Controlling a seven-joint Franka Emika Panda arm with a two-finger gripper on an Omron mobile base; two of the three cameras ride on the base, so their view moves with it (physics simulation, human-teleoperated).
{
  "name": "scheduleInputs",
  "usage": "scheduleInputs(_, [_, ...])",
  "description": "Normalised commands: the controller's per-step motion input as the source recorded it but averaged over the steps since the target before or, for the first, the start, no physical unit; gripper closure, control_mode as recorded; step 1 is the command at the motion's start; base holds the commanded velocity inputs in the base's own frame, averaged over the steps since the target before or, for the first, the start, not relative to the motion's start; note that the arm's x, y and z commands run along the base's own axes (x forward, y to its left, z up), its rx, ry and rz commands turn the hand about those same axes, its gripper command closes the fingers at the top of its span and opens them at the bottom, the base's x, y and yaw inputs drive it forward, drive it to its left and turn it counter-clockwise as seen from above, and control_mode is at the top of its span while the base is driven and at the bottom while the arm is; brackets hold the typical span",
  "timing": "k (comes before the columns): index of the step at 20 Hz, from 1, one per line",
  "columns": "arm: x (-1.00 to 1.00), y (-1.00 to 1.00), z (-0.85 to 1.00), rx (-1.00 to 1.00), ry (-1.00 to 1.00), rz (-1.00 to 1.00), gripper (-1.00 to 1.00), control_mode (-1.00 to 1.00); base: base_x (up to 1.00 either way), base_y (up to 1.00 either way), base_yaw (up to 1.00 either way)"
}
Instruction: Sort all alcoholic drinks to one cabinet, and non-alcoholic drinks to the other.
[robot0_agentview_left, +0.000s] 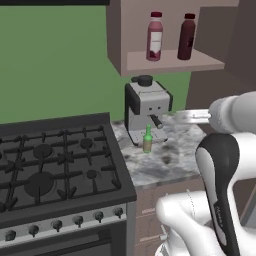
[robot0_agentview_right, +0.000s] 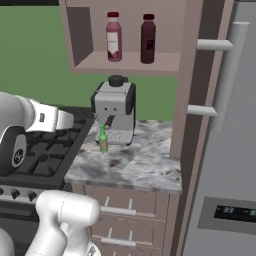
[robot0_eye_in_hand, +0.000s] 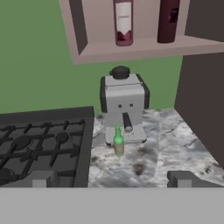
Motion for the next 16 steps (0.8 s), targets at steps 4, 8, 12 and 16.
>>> scheduleInputs(4, [0.00,0.11,-0.24,0.00,-0.03,0.00,-1.00,-1.00,0.00,0.00,0.00])
scheduleInputs(8, [0.08,0.05,-0.16,0.00,0.00,0.00,-1.00,-1.00,0.00,0.00,0.00])
scheduleInputs(12, [0.20,0.04,-0.15,0.00,0.04,0.00,-1.00,-1.00,0.00,0.00,0.00])
scheduleInputs(16, [0.24,0.02,-0.17,0.00,0.10,0.00,-1.00,-1.00,0.00,0.00,0.00])
